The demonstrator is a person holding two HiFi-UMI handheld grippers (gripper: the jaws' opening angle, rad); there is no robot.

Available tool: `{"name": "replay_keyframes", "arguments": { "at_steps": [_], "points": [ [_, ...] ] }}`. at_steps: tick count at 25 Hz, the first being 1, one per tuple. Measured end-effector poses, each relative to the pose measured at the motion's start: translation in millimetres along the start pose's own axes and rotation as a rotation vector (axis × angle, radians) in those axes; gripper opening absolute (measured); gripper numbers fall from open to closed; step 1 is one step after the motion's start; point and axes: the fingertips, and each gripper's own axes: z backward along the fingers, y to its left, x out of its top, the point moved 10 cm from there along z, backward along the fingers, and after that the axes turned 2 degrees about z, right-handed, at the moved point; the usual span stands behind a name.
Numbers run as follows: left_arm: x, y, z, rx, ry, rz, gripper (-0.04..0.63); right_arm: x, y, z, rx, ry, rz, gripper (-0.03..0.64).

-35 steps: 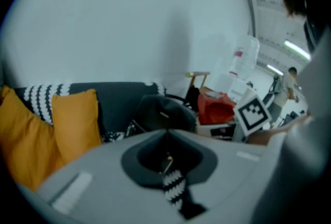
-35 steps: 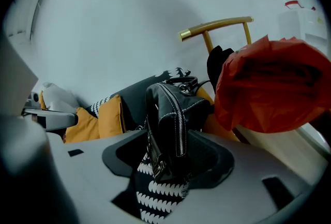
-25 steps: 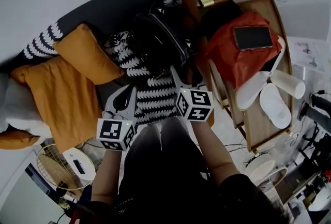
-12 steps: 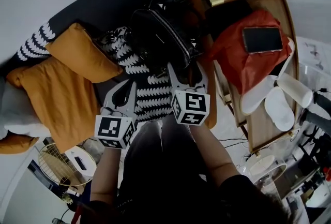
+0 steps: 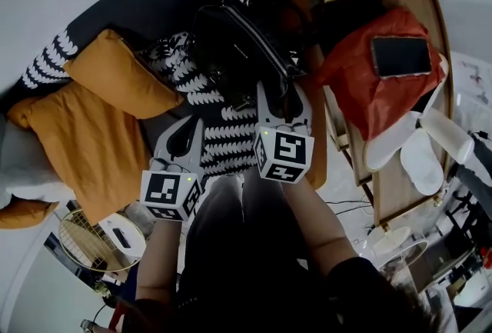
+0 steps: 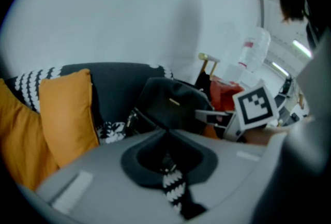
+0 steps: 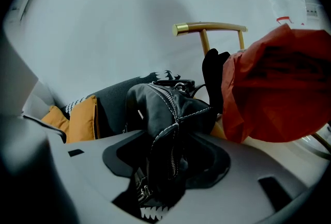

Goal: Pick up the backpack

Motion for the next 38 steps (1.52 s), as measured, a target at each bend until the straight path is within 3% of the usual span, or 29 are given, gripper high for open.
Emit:
{"name": "replay_keyframes", "arguments": {
  "at_steps": [6,21,38],
  "points": [
    [-3,4,8,0.021,-0.016,0.021,0.023,0,3,0,-0.005,0.008,0.008,0.173],
    [-15,16,56,0.062,-0.091,0.067,0.023,6,38,21,0.094,0.028,0.093,0.032],
    [-29,35,124,0.121,-0.213,0.138,0.023,22,78,71,0.159,0.103,0.119,0.023]
  ]
}}
